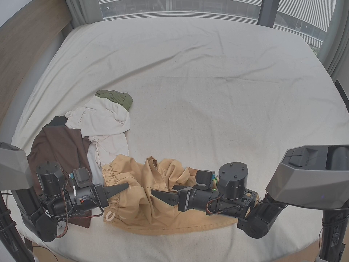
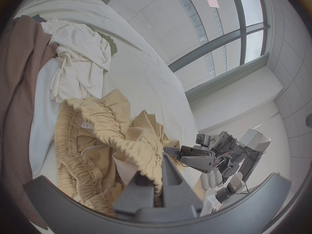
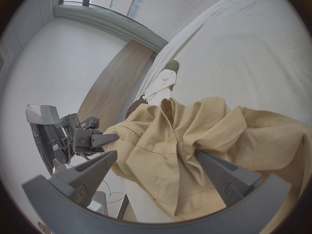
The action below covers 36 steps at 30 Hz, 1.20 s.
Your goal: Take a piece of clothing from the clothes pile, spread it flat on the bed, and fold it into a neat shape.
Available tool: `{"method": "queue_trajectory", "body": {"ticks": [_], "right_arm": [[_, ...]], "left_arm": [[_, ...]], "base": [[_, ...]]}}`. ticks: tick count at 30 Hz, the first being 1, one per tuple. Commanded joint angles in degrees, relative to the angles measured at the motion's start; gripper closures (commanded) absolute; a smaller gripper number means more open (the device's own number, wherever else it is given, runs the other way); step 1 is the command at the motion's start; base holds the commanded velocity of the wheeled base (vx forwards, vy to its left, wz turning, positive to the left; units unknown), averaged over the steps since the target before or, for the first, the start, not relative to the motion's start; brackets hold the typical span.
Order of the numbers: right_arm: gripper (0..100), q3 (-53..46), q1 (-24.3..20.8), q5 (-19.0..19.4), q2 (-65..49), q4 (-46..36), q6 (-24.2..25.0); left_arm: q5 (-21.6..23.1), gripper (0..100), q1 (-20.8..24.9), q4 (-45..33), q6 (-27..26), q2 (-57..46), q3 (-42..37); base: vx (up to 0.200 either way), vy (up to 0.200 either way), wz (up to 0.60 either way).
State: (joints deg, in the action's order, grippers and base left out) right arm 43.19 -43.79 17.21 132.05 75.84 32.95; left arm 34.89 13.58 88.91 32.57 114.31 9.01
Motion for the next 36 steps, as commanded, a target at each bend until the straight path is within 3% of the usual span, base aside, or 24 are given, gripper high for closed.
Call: {"method": "queue_trajectory", "body": {"ticks": [1,10,15,24,36], "right_arm": [[0,-0.3,-0.2,-0.3,-0.7,0.4,-0.1],[0,-8.0,0.5,-0.4,-10.8,-0.1,-0.8],[0,-7.3,0.4,-0.4,-12.8,-0.4,-1.0],[0,-0.5,-0.2,-0.4,-5.0,-1.6,-0.9],[0,0.1,0.5,-0.4,0.8,-1.1,-1.0]], "left_arm": [[0.0,100,-0.1,0.0,0.0,-0.1,0.0],[0.0,100,0.0,0.0,0.0,-0.1,0.0],[0.0,100,0.0,0.0,0.0,-0.1,0.0],[0.0,100,0.0,0.0,0.0,-0.2,0.0],[-0.1,100,0.0,0.0,0.0,-0.1,0.0]], "base": [[0.0,0.0,0.0],[0.0,0.0,0.0],[0.0,0.0,0.0],[0.0,0.0,0.0],[0.0,0.0,0.0]]}}
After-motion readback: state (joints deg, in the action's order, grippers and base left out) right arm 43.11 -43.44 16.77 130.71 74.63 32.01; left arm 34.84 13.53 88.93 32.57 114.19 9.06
